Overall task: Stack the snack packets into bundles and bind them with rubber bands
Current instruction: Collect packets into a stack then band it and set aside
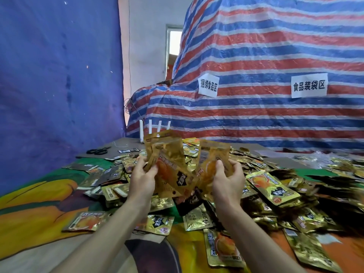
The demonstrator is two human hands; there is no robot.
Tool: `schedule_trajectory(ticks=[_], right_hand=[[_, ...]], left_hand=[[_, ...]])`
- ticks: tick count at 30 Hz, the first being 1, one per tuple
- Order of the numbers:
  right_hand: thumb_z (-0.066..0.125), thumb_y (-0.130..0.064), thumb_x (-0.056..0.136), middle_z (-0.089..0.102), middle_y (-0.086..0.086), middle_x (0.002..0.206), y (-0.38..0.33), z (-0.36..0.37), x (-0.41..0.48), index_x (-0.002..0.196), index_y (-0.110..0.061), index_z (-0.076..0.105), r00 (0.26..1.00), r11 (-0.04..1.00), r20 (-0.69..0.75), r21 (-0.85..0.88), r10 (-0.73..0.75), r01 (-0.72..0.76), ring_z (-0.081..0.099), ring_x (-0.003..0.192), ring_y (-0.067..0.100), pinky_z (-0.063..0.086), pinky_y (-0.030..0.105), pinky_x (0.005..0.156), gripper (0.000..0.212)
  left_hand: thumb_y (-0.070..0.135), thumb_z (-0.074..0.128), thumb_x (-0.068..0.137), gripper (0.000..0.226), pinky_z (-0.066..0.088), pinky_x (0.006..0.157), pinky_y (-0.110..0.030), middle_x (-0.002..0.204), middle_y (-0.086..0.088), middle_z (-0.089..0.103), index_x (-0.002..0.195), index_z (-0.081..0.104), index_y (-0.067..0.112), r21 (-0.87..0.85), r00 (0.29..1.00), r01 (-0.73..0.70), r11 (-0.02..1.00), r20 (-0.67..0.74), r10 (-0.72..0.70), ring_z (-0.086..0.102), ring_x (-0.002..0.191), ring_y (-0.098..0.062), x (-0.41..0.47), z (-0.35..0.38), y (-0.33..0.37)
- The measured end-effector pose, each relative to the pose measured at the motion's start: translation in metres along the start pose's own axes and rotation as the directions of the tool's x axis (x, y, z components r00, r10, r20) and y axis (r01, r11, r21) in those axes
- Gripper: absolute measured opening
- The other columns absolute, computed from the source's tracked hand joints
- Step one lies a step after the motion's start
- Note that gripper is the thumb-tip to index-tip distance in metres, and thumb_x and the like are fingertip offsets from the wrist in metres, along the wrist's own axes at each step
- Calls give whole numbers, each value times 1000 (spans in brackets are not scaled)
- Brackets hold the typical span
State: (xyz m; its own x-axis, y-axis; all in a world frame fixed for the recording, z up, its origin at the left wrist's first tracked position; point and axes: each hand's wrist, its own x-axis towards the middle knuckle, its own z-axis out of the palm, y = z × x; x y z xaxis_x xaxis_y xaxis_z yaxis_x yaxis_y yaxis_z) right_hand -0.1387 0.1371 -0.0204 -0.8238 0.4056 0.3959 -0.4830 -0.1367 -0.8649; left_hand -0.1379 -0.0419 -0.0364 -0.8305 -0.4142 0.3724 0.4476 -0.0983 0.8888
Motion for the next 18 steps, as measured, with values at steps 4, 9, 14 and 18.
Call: schedule_trajectory(ticks=[4, 9, 14, 18], right_hand=[[61, -21, 101, 69, 4, 98, 1, 2, -2, 94, -25, 56, 997, 997, 25, -28, -72, 72, 70, 90, 19, 62, 48, 82, 9], [65, -20, 98, 71, 8, 100, 1, 4, -7, 94, -24, 58, 991, 991, 22, -27, -130, 131, 70, 95, 24, 60, 51, 84, 8], [68, -22, 96, 72, 3, 95, 6, 4, -7, 93, -25, 61, 988, 989, 55, -9, -146, 146, 73, 86, 14, 64, 39, 72, 8], [66, -24, 98, 75, 4, 90, 12, 11, -14, 96, -18, 63, 990, 997, 122, 32, -76, 73, 74, 84, 20, 64, 42, 71, 6]], left_hand=[[16, 47, 106, 27, 59, 69, -39, 87, 6, 76, 96, 64, 35, 116, 998, 11, 993, 53, -17, 71, 89, -20, -2, 1, -2], [26, 53, 104, 17, 56, 68, -36, 83, 7, 76, 91, 62, 34, 191, 999, -41, 981, 18, 38, 72, 86, -19, -1, 1, -4], [19, 51, 105, 15, 56, 55, -25, 79, 9, 76, 98, 61, 27, 126, 998, -56, 991, 20, 53, 73, 73, -8, -3, 1, 2], [19, 50, 106, 12, 58, 60, -25, 82, 5, 76, 102, 61, 24, 126, 996, -80, 989, 50, 74, 72, 76, -9, -11, 6, 5]])
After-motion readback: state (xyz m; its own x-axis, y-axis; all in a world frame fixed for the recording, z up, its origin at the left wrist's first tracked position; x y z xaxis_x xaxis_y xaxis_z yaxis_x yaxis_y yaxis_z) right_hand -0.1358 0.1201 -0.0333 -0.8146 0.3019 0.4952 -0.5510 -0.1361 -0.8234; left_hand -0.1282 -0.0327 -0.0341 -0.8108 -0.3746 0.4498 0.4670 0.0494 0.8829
